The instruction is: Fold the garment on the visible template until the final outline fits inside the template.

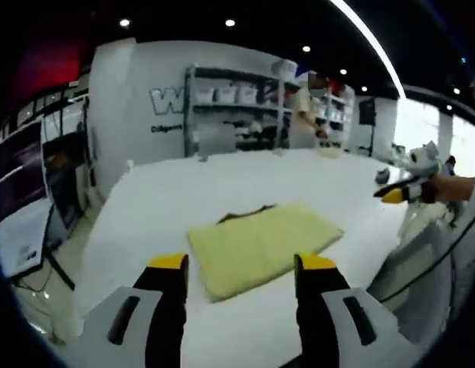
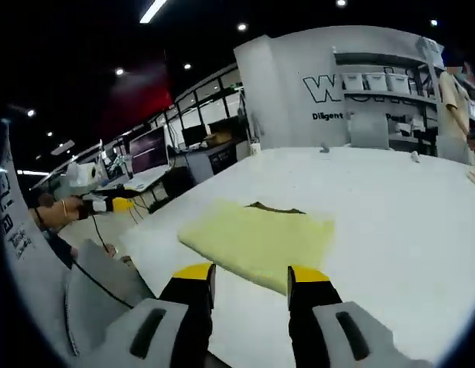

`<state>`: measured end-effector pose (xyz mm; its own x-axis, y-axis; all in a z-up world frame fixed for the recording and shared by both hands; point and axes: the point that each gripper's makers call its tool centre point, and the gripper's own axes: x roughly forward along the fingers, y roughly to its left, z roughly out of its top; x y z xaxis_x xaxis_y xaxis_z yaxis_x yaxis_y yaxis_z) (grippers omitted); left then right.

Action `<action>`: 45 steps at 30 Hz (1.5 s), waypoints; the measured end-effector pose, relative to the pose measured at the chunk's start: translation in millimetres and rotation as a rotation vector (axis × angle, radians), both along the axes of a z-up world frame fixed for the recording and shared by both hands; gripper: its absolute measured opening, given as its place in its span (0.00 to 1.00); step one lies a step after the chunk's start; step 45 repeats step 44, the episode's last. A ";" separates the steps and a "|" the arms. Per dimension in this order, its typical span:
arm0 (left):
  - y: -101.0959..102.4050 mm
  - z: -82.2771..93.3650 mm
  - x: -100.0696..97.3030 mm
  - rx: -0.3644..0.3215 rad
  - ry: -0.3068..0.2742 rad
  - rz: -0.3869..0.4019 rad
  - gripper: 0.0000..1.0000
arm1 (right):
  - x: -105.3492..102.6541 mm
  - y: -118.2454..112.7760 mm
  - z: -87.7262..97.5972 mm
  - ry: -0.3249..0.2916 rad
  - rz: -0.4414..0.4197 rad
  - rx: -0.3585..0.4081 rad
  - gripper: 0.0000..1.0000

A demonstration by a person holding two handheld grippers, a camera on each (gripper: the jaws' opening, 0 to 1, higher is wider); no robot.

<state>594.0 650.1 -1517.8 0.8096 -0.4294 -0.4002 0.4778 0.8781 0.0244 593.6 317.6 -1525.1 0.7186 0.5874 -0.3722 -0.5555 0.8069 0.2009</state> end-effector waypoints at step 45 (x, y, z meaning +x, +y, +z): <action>-15.8 33.5 -35.4 -0.006 -0.056 0.027 0.82 | -42.3 7.7 20.7 0.019 0.030 0.054 0.50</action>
